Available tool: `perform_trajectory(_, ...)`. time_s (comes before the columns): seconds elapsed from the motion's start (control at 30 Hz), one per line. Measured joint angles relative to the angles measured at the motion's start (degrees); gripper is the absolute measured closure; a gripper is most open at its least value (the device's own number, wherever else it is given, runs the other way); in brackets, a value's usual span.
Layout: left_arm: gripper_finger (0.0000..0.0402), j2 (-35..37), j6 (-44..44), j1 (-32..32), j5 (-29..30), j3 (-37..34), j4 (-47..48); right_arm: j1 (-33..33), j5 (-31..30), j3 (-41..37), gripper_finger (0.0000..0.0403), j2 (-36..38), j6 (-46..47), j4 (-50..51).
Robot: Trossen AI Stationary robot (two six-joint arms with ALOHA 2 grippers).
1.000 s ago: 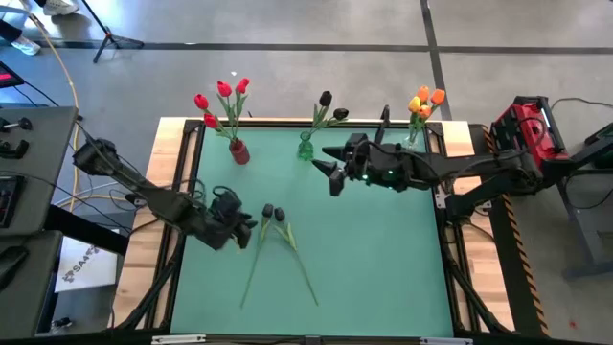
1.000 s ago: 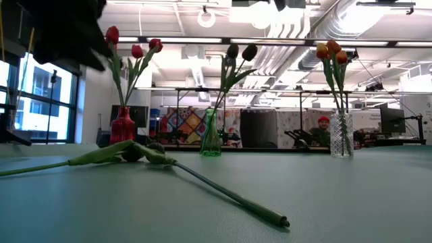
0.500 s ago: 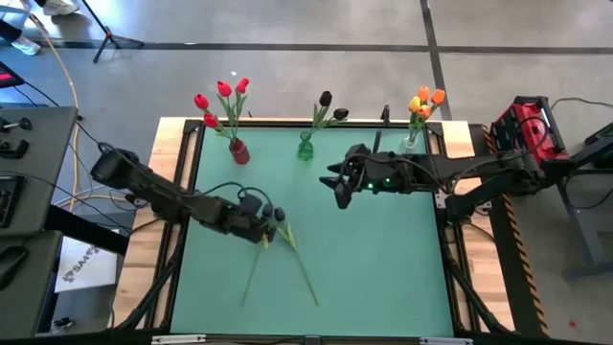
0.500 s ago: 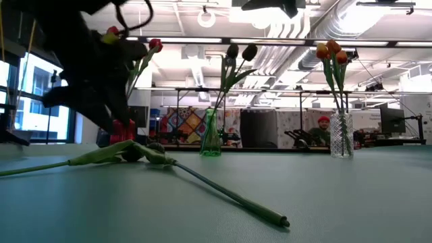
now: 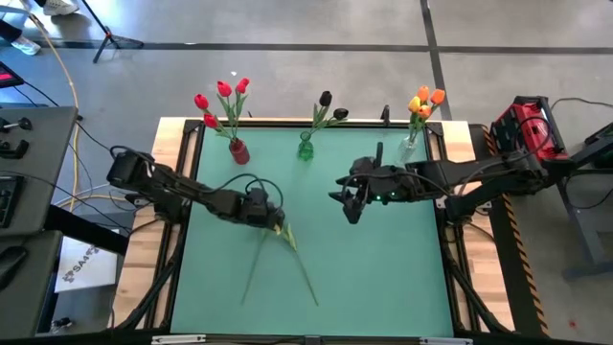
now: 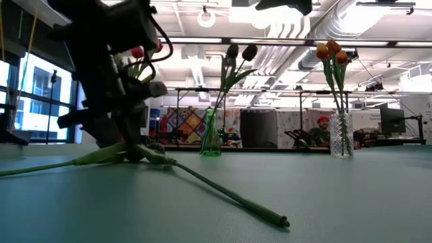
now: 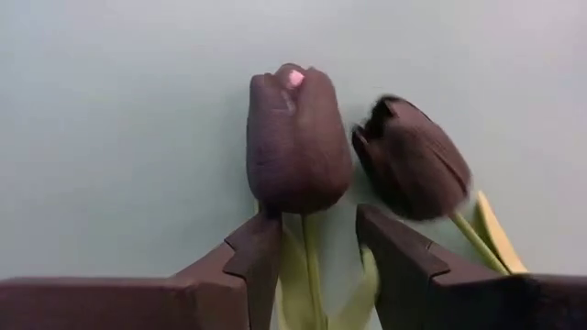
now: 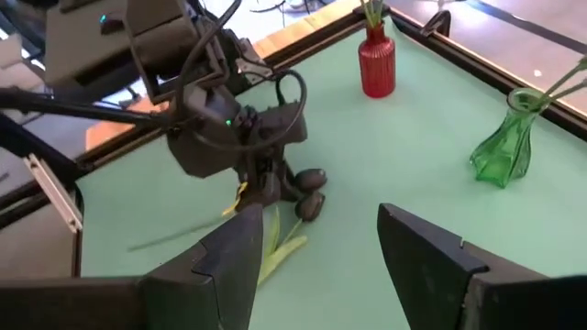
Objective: Sort flowers into vase by color
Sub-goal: Put the black tulip into the green vase
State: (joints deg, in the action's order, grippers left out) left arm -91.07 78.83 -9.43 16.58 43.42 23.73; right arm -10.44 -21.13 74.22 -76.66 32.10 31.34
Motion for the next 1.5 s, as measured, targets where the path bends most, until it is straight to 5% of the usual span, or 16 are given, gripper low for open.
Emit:
perform_trajectory(0.53,0.0393,-0.96,0.02,1.59,-0.14,0.0,-3.97,-0.98,-2.94,0.0,0.0199,2.88,-0.08,7.03)
perform_trajectory(1.03,0.04,9.4,-1.15,1.92,4.98,-0.02,-7.9,-0.98,-10.01,0.0,0.0199,11.17,0.43,17.24)
perform_trajectory(1.23,0.04,18.37,-13.71,2.72,13.16,0.02,-17.43,-0.98,-12.56,-0.02,0.0199,11.93,1.11,19.64)
perform_trajectory(1.5,0.0401,23.81,-46.05,8.91,12.66,0.09,-43.51,0.51,-19.21,-0.02,0.0199,11.93,2.55,19.64)
